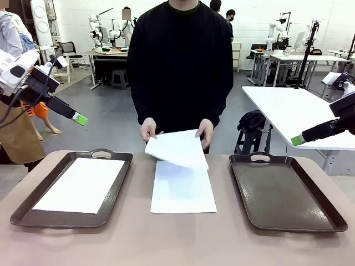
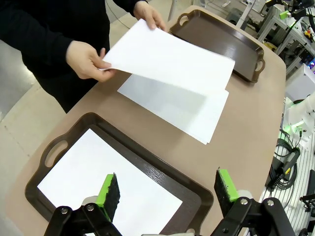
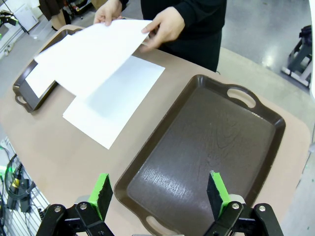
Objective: Sort the A4 documents.
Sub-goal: Receive the A4 Paper.
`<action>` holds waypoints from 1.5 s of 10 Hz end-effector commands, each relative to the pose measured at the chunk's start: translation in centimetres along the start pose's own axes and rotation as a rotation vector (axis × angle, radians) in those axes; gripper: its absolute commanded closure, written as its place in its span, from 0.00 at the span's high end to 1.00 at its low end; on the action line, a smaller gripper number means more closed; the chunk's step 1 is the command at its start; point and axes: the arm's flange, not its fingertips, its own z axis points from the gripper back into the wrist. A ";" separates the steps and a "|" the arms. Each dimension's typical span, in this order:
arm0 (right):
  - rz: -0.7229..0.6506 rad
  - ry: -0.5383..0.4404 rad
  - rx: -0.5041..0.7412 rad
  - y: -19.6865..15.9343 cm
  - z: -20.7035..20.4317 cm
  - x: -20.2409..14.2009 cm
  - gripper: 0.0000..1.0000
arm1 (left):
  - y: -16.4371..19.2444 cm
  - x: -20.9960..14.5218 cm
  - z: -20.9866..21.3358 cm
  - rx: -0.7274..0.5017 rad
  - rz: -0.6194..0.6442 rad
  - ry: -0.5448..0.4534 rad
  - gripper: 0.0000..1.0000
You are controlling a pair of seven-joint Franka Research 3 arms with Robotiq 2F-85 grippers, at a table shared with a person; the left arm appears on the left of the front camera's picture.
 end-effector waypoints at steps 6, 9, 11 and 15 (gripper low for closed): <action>-0.004 -0.007 0.017 -0.1 -0.1 -0.1 1.00 | 0.0 0.0 0.0 -0.001 -0.005 0.002 1.00; -0.004 -0.007 0.017 -0.1 -0.1 -0.1 1.00 | 0.0 0.0 0.0 -0.001 -0.005 0.002 1.00; -0.004 -0.007 0.017 -0.1 -0.1 -0.1 1.00 | 0.0 0.0 0.0 -0.001 -0.005 0.002 1.00; -0.004 -0.007 0.017 -0.1 -0.1 -0.1 1.00 | 0.0 0.0 0.0 -0.001 -0.005 0.002 1.00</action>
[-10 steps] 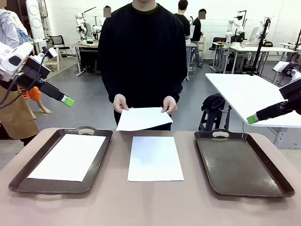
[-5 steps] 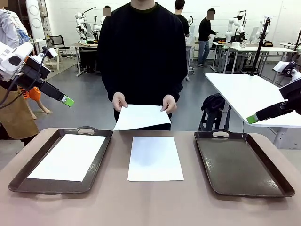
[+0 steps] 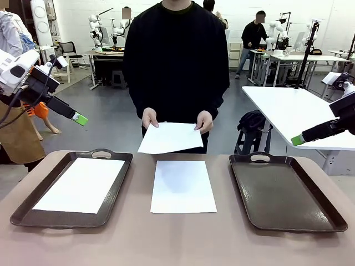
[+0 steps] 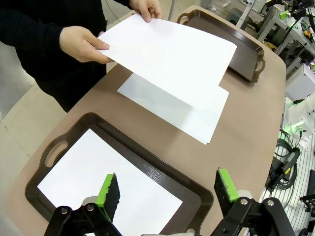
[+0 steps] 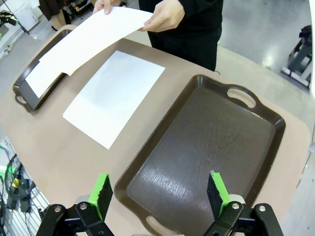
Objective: Sort the A4 documents.
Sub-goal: Receive the A4 Paper.
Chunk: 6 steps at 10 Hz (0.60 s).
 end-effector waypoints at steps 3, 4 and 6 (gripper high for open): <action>-0.004 -0.007 0.017 -0.1 -0.1 -0.1 1.00 | 0.0 0.0 0.0 -0.001 -0.005 0.002 1.00; -0.004 -0.007 0.017 -0.1 -0.1 -0.1 1.00 | 0.0 0.0 0.0 -0.001 -0.005 0.002 1.00; -0.004 -0.007 0.017 -0.1 -0.1 -0.1 1.00 | 0.0 0.0 0.0 -0.001 -0.005 0.002 1.00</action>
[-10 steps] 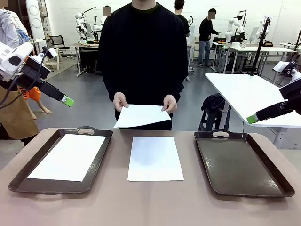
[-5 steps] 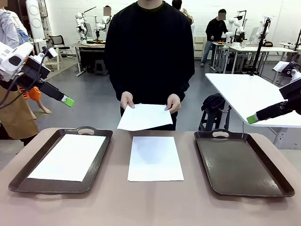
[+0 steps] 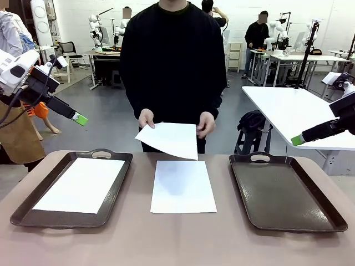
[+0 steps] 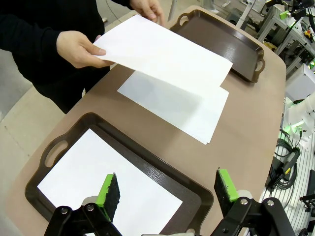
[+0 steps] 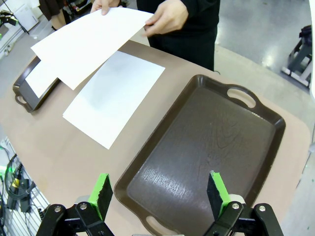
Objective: Sort the A4 documents.
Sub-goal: Receive the A4 Paper.
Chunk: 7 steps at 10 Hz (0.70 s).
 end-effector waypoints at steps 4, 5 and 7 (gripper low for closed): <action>-0.004 -0.007 0.017 -0.1 -0.1 -0.1 1.00 | 0.0 0.0 0.0 -0.001 -0.005 0.002 1.00; -0.004 -0.007 0.017 -0.1 -0.1 -0.1 1.00 | 0.0 0.0 0.0 -0.001 -0.005 0.002 1.00; -0.004 -0.007 0.017 -0.1 -0.1 -0.1 1.00 | 0.0 0.0 0.0 -0.001 -0.005 0.002 1.00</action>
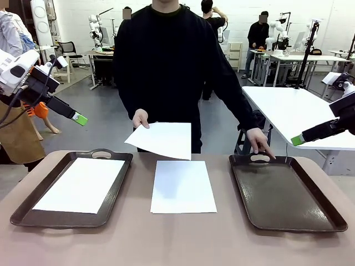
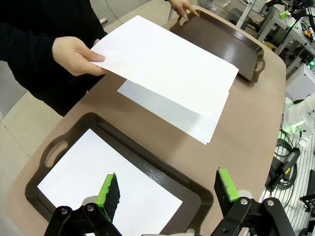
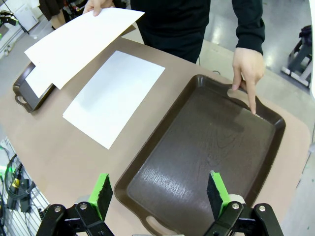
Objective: Sort the A4 documents.
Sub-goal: Receive the A4 Paper.
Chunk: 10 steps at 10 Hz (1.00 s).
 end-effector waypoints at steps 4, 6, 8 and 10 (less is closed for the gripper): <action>-0.004 -0.007 0.017 -0.1 -0.1 -0.1 1.00 | 0.0 0.0 0.0 -0.001 -0.005 0.002 1.00; -0.004 -0.007 0.017 -0.1 -0.1 -0.1 1.00 | 0.0 0.0 0.0 -0.001 -0.005 0.002 1.00; 0.000 0.000 0.000 0.0 0.0 0.0 1.00 | 0.0 0.0 0.0 -0.001 -0.005 0.002 1.00; -0.124 0.036 0.082 -0.6 -2.8 -0.1 1.00 | 0.0 0.0 0.0 -0.001 -0.005 0.002 1.00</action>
